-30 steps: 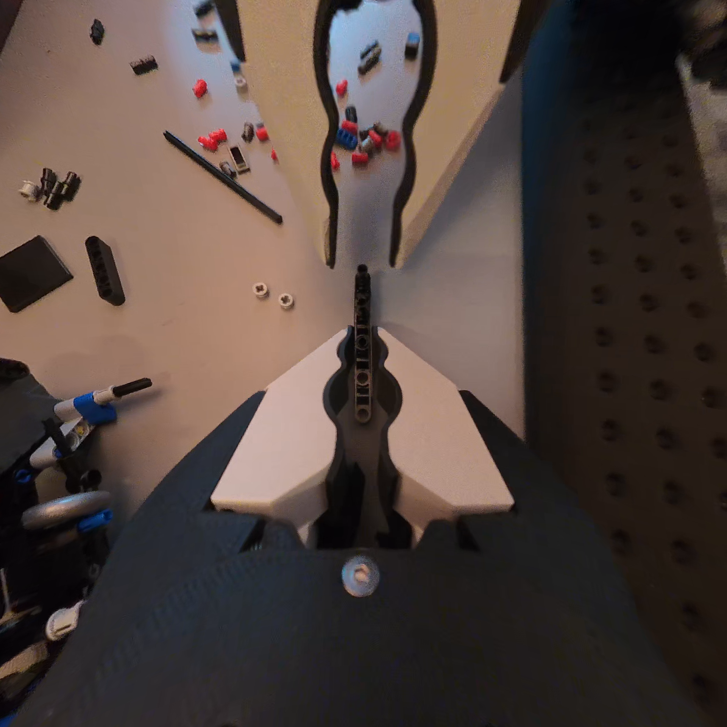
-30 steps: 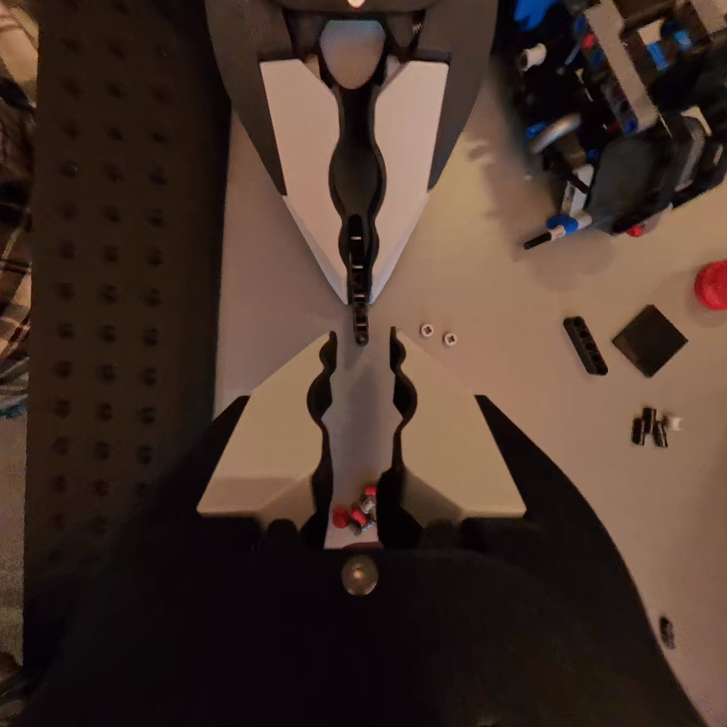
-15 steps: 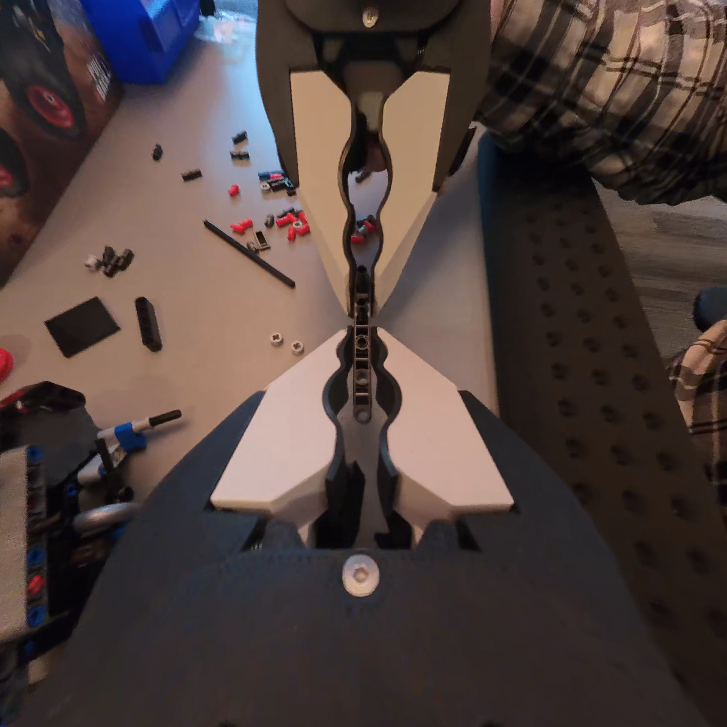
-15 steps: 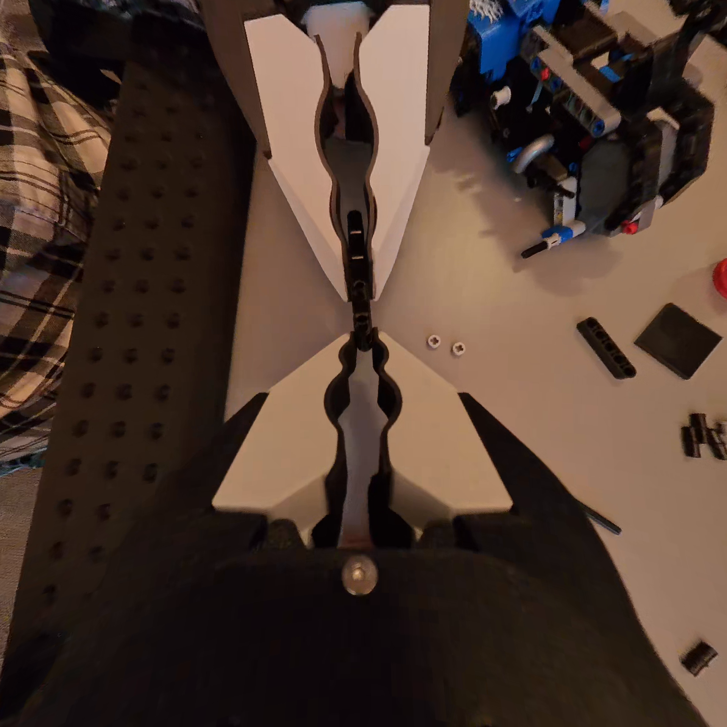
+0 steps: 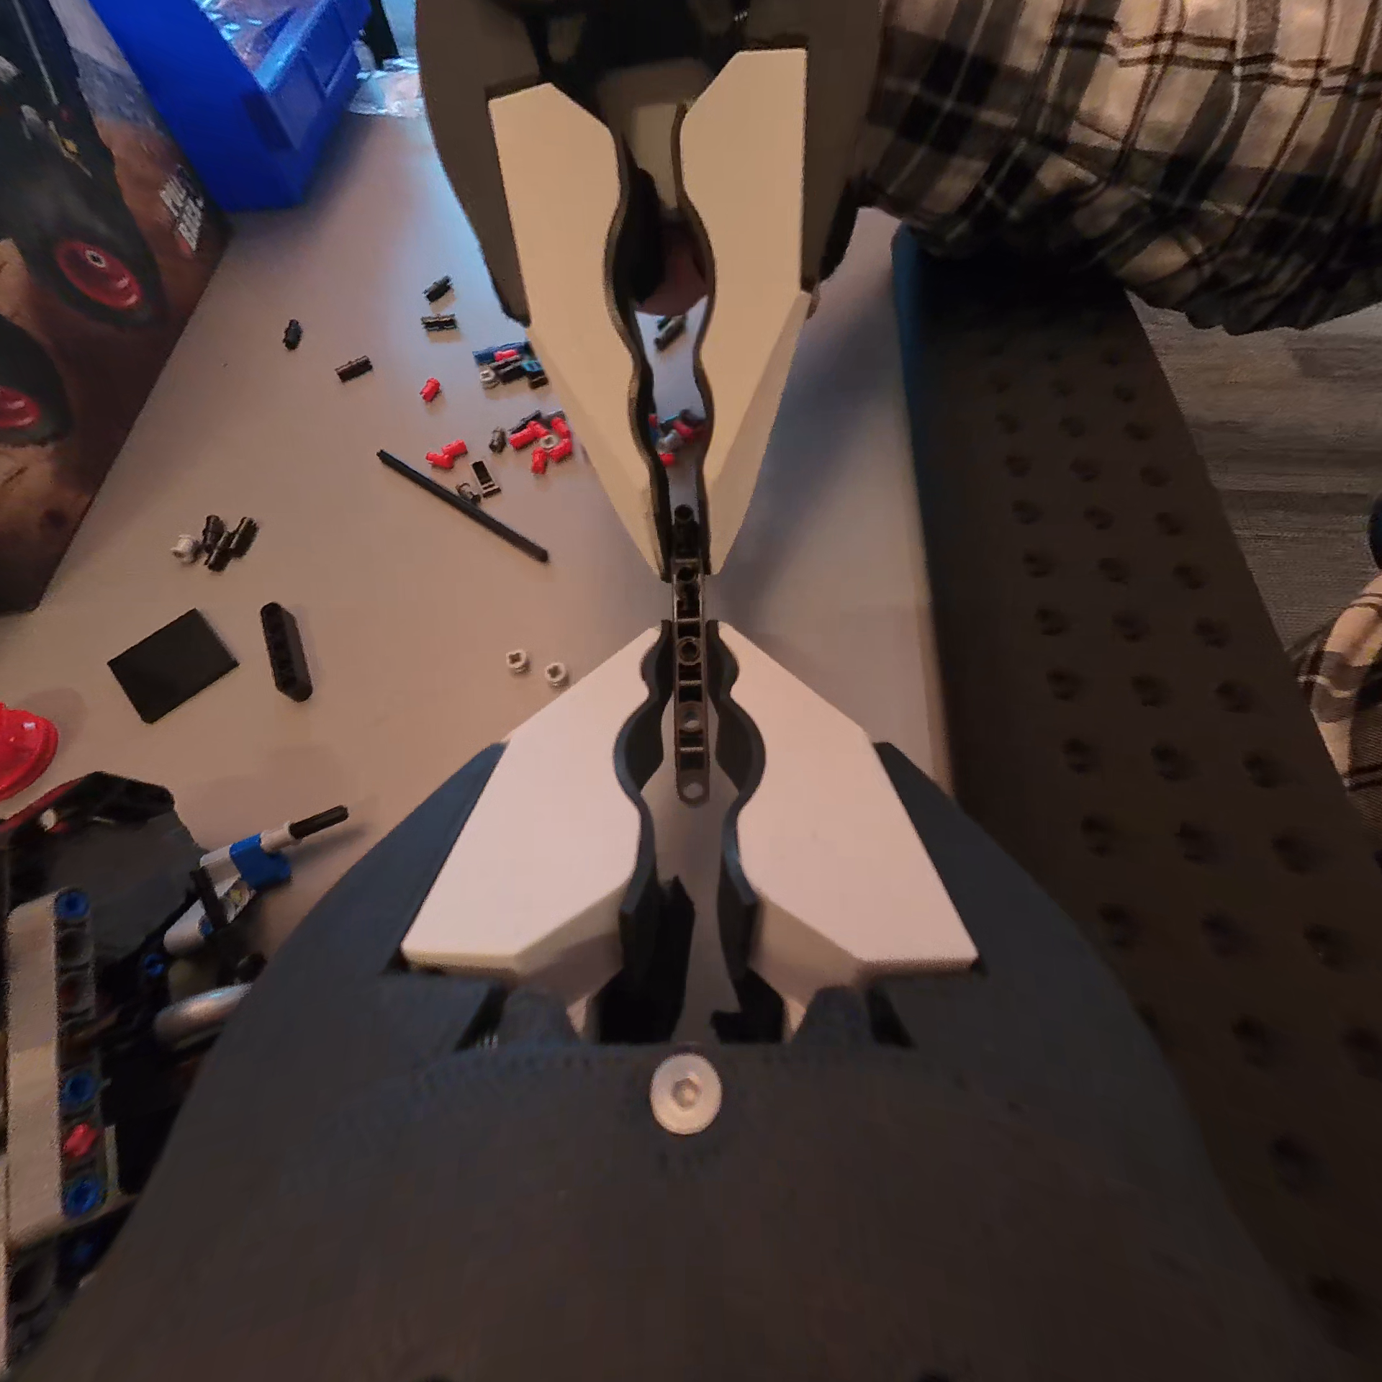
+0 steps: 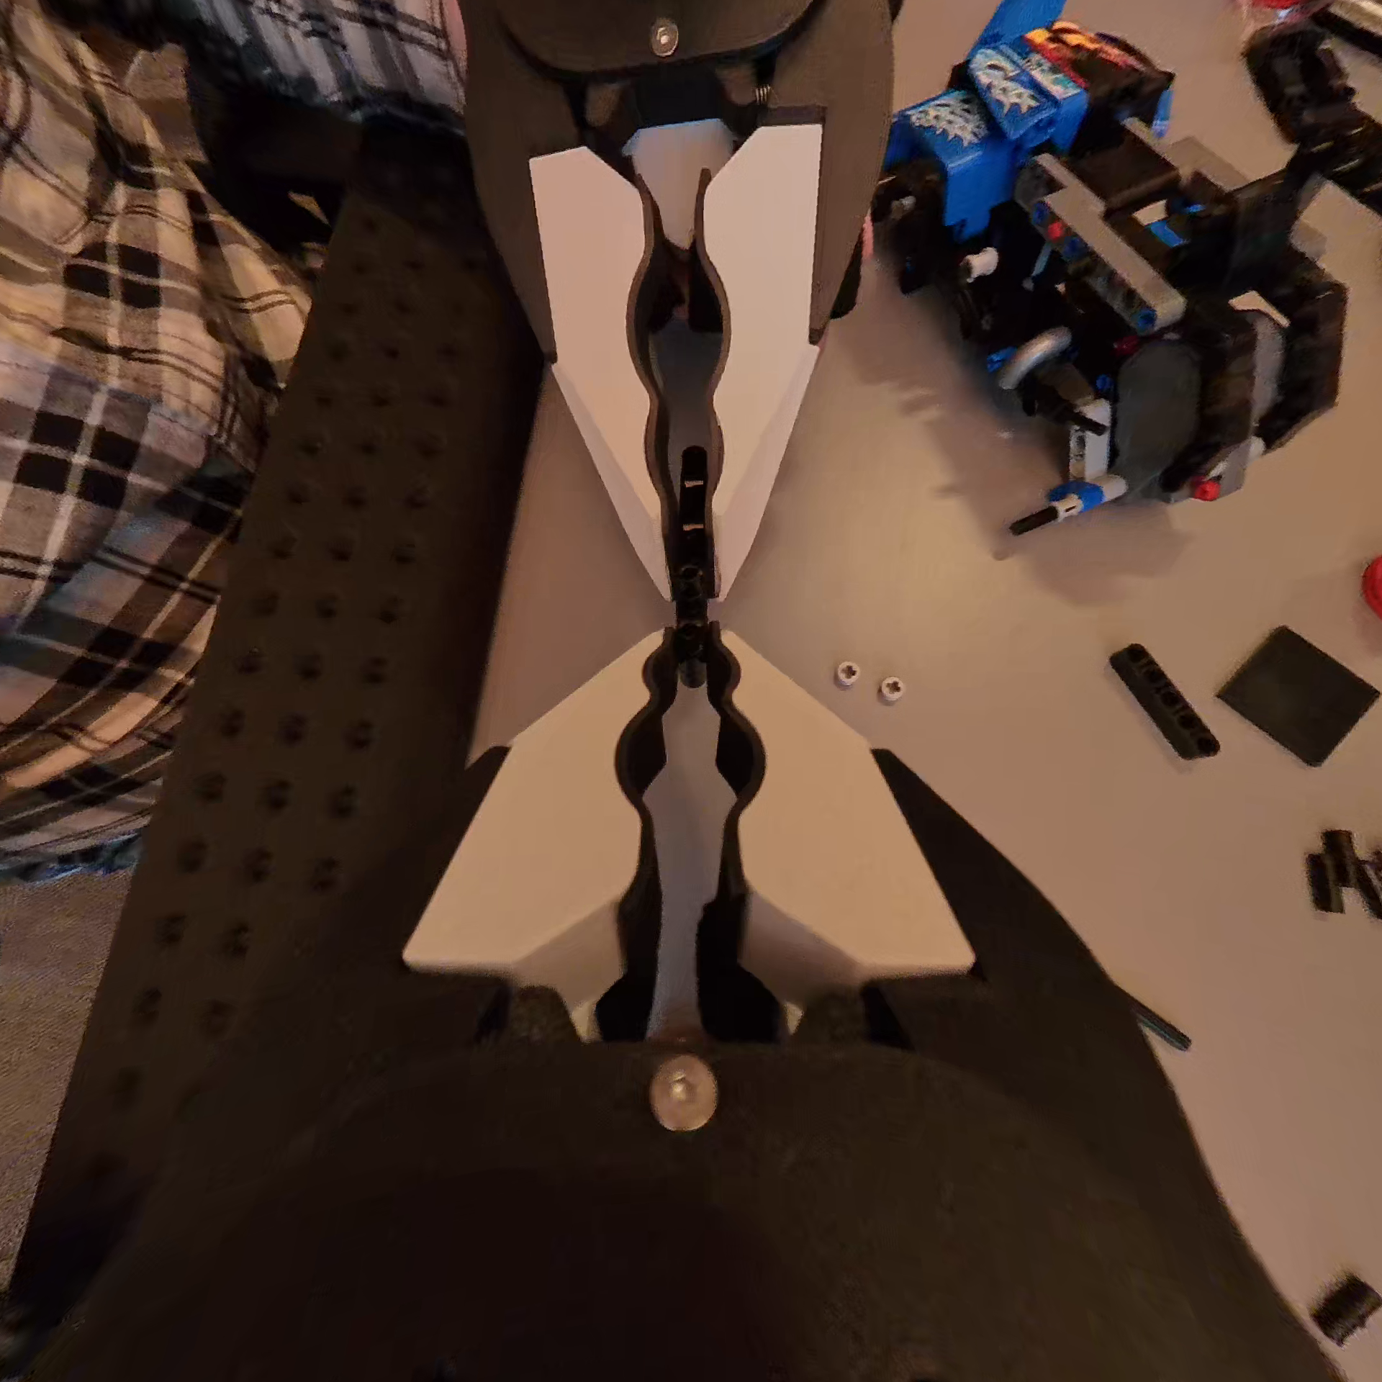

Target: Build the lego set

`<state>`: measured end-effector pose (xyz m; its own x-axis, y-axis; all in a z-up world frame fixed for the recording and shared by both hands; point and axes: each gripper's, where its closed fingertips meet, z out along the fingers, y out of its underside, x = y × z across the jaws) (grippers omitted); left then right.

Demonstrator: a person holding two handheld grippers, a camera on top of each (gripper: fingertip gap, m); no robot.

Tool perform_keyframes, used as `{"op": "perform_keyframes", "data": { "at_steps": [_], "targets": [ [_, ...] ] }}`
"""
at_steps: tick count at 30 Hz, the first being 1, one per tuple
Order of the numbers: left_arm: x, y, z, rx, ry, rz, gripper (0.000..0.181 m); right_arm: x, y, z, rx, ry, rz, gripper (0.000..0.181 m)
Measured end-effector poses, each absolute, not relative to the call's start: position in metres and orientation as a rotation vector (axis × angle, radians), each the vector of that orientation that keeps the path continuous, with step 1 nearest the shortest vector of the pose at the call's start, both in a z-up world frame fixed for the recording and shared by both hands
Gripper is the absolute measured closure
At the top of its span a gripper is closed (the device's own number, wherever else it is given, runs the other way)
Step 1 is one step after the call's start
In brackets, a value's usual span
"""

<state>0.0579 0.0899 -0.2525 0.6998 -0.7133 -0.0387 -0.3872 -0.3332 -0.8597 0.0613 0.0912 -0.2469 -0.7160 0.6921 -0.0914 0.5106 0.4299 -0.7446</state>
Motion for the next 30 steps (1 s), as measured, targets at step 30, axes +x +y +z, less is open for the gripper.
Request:
{"op": "perform_keyframes", "data": {
  "at_steps": [30],
  "targets": [
    [0.032,0.107,-0.209,-1.783,0.682,-0.238,0.145,0.045,0.101,-0.194,-1.311,-1.993,1.677,0.176]
  ]
}}
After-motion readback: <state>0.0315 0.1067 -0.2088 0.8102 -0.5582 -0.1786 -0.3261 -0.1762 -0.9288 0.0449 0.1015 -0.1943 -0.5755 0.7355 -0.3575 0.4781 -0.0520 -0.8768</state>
